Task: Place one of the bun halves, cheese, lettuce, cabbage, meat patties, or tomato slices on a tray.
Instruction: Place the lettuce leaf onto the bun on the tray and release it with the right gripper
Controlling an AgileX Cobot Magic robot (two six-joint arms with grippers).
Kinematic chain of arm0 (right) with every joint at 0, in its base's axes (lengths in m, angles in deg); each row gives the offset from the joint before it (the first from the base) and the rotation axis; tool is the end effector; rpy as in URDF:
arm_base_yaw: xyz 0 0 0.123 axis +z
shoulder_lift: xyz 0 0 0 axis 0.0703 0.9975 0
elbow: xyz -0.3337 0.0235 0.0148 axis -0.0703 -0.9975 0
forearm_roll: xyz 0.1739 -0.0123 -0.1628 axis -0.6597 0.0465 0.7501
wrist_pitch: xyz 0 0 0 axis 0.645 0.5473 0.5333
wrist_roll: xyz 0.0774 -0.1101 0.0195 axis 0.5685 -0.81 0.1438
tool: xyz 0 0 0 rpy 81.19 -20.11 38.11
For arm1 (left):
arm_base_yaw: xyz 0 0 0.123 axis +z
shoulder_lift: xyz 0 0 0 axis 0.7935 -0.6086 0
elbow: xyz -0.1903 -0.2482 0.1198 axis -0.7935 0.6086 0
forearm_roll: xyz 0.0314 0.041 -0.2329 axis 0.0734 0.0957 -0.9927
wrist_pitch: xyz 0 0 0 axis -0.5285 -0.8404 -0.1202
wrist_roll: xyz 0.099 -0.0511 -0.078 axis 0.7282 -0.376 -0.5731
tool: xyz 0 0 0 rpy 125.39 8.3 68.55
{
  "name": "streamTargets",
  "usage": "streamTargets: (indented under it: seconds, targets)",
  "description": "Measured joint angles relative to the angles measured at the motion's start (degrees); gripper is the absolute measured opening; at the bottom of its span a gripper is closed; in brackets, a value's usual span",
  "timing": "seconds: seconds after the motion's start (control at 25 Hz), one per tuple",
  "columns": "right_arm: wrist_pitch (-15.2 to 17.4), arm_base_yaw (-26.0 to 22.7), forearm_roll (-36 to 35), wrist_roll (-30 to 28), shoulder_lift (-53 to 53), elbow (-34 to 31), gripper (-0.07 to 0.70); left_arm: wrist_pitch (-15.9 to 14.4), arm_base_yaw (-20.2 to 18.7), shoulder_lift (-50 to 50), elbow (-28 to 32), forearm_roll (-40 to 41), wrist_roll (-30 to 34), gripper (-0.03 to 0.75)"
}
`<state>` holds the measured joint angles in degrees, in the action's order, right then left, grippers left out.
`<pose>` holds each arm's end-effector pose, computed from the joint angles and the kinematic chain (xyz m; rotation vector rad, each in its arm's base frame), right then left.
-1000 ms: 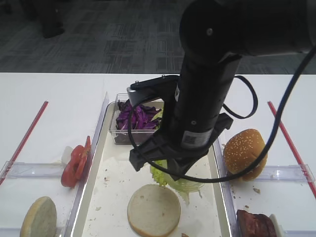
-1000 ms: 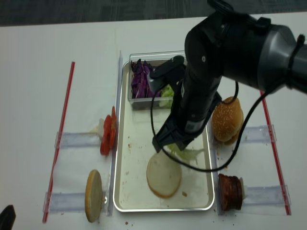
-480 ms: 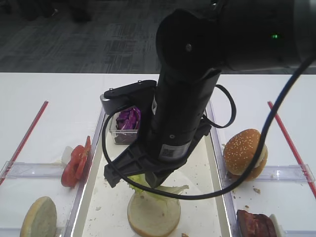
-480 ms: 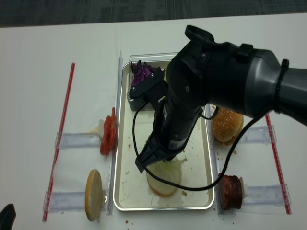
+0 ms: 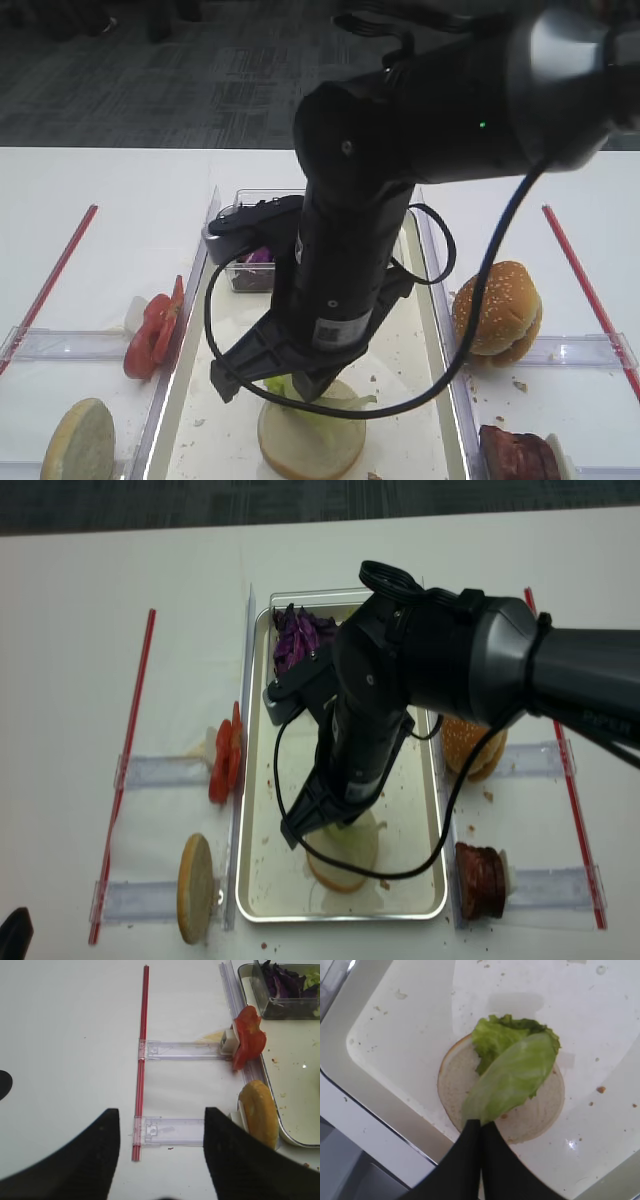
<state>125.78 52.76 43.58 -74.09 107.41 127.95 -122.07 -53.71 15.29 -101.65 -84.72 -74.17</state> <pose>0.2198 0.2797 0.2135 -1.0380 2.8799 0.3064 -0.0365 0.0007 0.2313 -0.0295 2.1661 -0.0397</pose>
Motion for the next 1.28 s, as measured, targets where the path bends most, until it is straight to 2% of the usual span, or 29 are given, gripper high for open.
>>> streamTargets:
  seconds: [0.24,0.68,0.8,1.04,1.12,1.28]
  targets:
    - [-1.5,0.0,-0.2,-0.7,2.2,0.0,0.012,0.0,0.0,0.0,0.0,0.0,0.0,0.36]
    - [-1.9,0.0,-0.2,-1.1,4.2,-0.5,0.027,0.0,0.0,0.0,0.0,0.0,0.0,0.36]
    - [-1.9,0.0,-0.2,-1.1,4.2,-0.5,0.105,0.0,0.0,0.0,0.0,0.0,0.0,0.36]
    - [-1.7,0.0,-0.2,-1.1,4.2,-0.5,0.404,0.0,0.0,0.0,0.0,0.0,0.0,0.36]
    - [-1.7,0.0,-0.2,-1.1,4.2,-0.5,0.446,0.0,0.0,0.0,0.0,0.0,0.0,0.36]
    - [-1.5,0.0,-0.2,-0.8,4.2,-0.5,0.468,0.0,0.0,0.0,0.0,0.0,0.0,0.359]
